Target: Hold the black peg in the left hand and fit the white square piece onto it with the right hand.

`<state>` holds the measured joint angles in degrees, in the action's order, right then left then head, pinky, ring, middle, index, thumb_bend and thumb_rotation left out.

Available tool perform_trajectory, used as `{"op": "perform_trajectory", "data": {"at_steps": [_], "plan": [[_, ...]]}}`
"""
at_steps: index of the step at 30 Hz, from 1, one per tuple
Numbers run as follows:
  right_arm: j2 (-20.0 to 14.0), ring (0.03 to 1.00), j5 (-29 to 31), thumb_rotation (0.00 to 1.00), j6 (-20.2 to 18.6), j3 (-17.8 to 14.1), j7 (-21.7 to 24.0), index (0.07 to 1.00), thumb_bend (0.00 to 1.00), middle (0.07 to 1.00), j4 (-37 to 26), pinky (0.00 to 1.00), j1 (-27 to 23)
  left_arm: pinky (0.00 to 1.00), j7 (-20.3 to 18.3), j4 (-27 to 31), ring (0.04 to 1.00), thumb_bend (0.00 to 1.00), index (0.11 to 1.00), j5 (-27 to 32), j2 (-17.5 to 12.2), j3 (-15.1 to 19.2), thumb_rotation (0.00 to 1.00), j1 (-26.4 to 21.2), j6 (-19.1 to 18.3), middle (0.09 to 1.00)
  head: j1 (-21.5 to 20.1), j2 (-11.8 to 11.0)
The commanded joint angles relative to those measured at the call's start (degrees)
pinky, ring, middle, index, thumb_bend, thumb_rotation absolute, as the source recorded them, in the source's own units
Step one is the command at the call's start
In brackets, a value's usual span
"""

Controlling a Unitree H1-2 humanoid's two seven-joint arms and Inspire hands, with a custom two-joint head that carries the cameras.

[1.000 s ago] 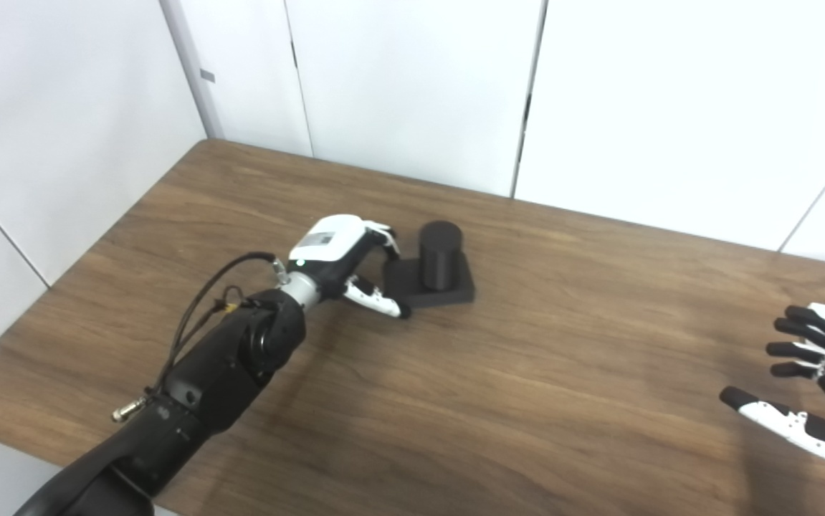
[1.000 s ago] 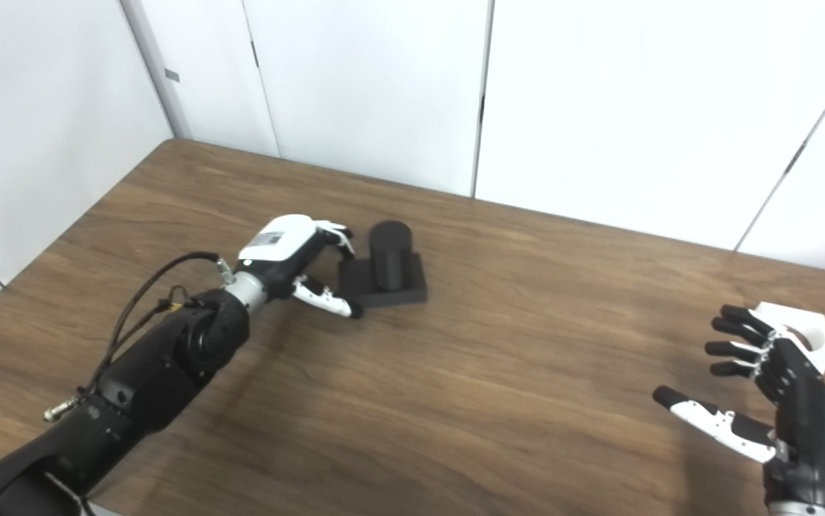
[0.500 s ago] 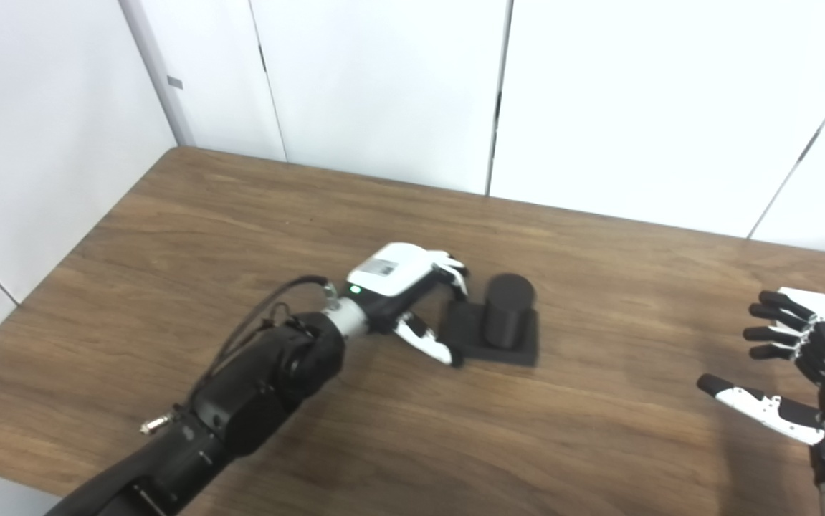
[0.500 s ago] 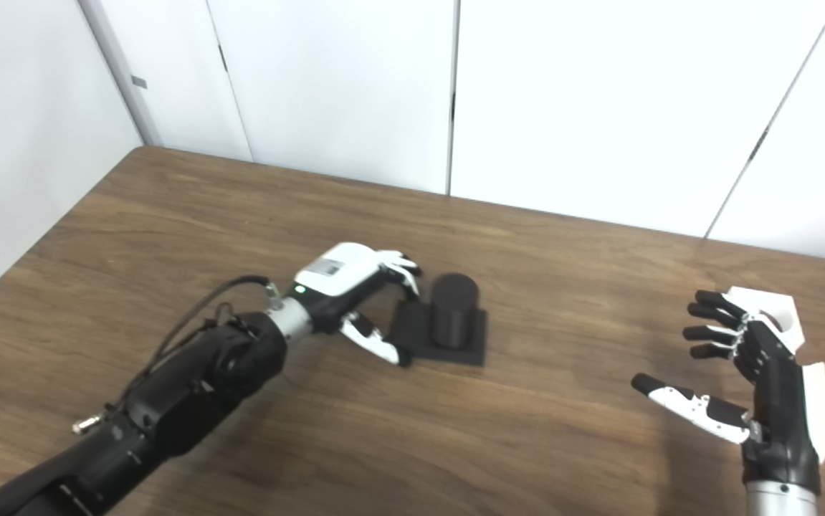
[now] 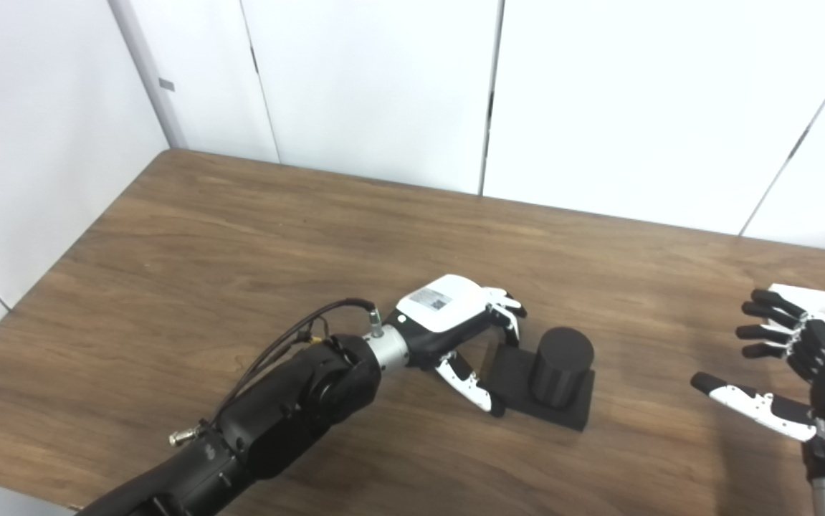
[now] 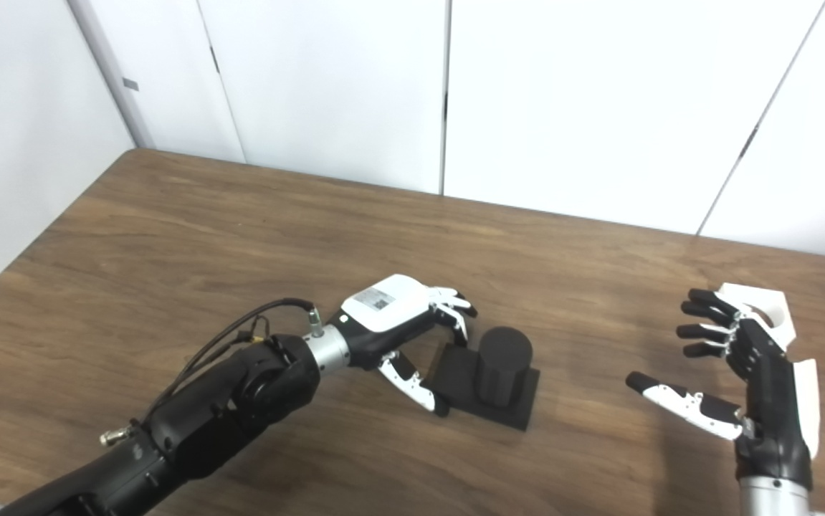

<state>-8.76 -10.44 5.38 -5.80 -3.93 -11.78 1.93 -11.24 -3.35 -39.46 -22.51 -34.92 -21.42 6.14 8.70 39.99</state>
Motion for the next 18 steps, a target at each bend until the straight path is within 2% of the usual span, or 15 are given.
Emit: {"op": "perform_trajectory", "data": {"at_steps": [1,3,4,8,13,15,16,18], "plan": [[-0.2,0.605,0.3,0.00,2.9,-0.8,-1.0,0.703,0.54,0.695,-1.7,0.51,-1.9,0.85,-5.4,-0.6,0.911,0.52,0.489,-2.6,0.2,-4.1,0.07,2.3,2.3,0.864,-2.2,0.4],[-0.4,0.608,0.4,0.00,2.5,-1.2,-1.2,0.707,0.53,0.696,-2.5,0.51,-2.3,0.84,-5.4,-0.7,0.901,0.52,0.489,-3.2,0.0,-4.8,0.07,2.5,3.0,0.867,-3.9,0.6],[-0.6,0.608,0.4,0.00,2.4,-1.4,-1.1,0.706,0.53,0.696,-2.8,0.50,-2.5,0.84,-5.7,-0.6,0.898,0.52,0.489,-3.5,-0.2,-5.2,0.07,2.5,3.2,0.868,-6.2,0.7],[-3.2,0.610,0.1,0.00,0.9,-2.8,0.0,0.697,0.54,0.705,-4.5,0.51,-4.2,0.83,-6.4,0.1,0.898,0.52,0.490,-4.1,-1.0,-5.9,0.07,2.6,3.3,0.861,-9.1,1.4],[-9.0,0.628,-3.7,0.09,-3.7,-2.9,3.1,0.721,0.56,0.732,-6.1,0.52,-7.2,0.82,-5.7,1.0,0.887,0.52,0.491,-6.6,-2.4,-6.4,0.08,2.4,4.0,0.864,-15.7,0.7],[-11.6,0.637,-5.1,0.08,-5.8,-2.5,4.8,0.730,0.59,0.743,-6.5,0.52,-8.5,0.81,-5.6,1.4,0.881,0.52,0.491,-7.0,-3.1,-6.3,0.08,2.4,4.6,0.863,-16.1,0.6],[-12.4,0.640,-5.9,0.08,-6.6,-2.2,5.4,0.730,0.60,0.745,-6.6,0.52,-9.0,0.81,-5.7,1.5,0.880,0.52,0.490,-7.1,-3.4,-6.2,0.08,2.4,4.9,0.862,-18.7,0.1],[-17.3,0.673,-10.7,0.11,-8.6,-0.6,8.7,0.745,0.65,0.759,-6.6,0.53,-11.4,0.80,-6.1,2.2,0.875,0.52,0.490,-6.9,-4.5,-5.7,0.08,2.6,5.5,0.857,-22.3,-0.7]]}}
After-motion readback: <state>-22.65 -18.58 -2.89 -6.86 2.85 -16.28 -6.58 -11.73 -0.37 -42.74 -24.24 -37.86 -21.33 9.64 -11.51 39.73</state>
